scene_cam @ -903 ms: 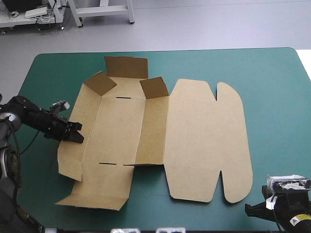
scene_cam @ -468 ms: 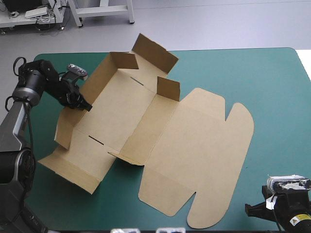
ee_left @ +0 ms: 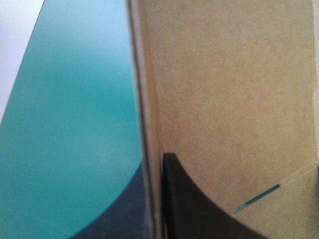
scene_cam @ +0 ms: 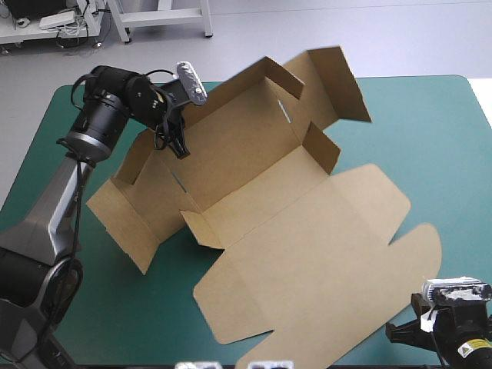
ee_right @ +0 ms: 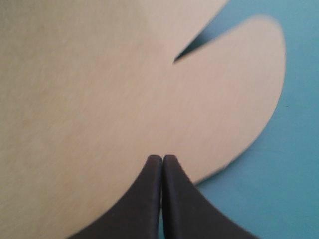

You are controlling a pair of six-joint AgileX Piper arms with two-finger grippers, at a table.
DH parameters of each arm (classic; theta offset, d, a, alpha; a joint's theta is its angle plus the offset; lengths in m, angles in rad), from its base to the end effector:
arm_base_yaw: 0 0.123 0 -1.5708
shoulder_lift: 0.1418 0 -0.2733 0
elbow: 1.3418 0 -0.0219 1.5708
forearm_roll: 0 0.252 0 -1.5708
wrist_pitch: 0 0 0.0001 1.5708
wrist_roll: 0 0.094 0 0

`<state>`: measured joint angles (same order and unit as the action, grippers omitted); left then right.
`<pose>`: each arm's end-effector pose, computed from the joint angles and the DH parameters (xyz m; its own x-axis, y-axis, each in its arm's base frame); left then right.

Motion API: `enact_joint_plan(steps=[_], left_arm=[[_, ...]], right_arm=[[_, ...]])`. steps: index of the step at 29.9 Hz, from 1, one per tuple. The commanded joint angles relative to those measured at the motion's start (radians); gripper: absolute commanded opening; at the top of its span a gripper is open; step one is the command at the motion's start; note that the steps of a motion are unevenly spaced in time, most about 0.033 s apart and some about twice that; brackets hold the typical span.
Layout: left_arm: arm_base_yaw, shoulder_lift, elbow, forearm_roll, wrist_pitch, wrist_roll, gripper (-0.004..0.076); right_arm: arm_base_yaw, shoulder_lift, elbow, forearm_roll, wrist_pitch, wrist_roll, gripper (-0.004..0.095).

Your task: Fold the box

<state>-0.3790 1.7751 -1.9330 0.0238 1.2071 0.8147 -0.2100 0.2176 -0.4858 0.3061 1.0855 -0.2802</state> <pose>0.3590 -0.1407 0.3853 -0.2556 0.8909 -0.3755 0.8023 0.4121 0.4318 0.0457 0.0159 0.2682 -0.6324 0.0033 -0.7746 -0.0819 0.9941 0.0711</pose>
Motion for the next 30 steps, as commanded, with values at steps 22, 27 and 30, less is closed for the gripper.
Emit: enact_joint_plan(steps=[22,27,30], left_arm=[[-0.563,-0.066,0.103,0.516,-0.248,-0.281,-0.0009],[-0.638,-0.099,0.277,0.743,-0.347,-0.571,-0.0009],[-0.682,-0.125,0.383,0.923,-0.398,-0.792,-0.0009]], right_arm=[[0.0,0.014,-0.025,0.043,-0.062,-0.026,-0.0013],[0.0,0.014,-0.029,0.045,-0.067,-0.03,-0.0013],[0.0,0.014,-0.054,0.061,-0.081,-0.007,-0.0013]])
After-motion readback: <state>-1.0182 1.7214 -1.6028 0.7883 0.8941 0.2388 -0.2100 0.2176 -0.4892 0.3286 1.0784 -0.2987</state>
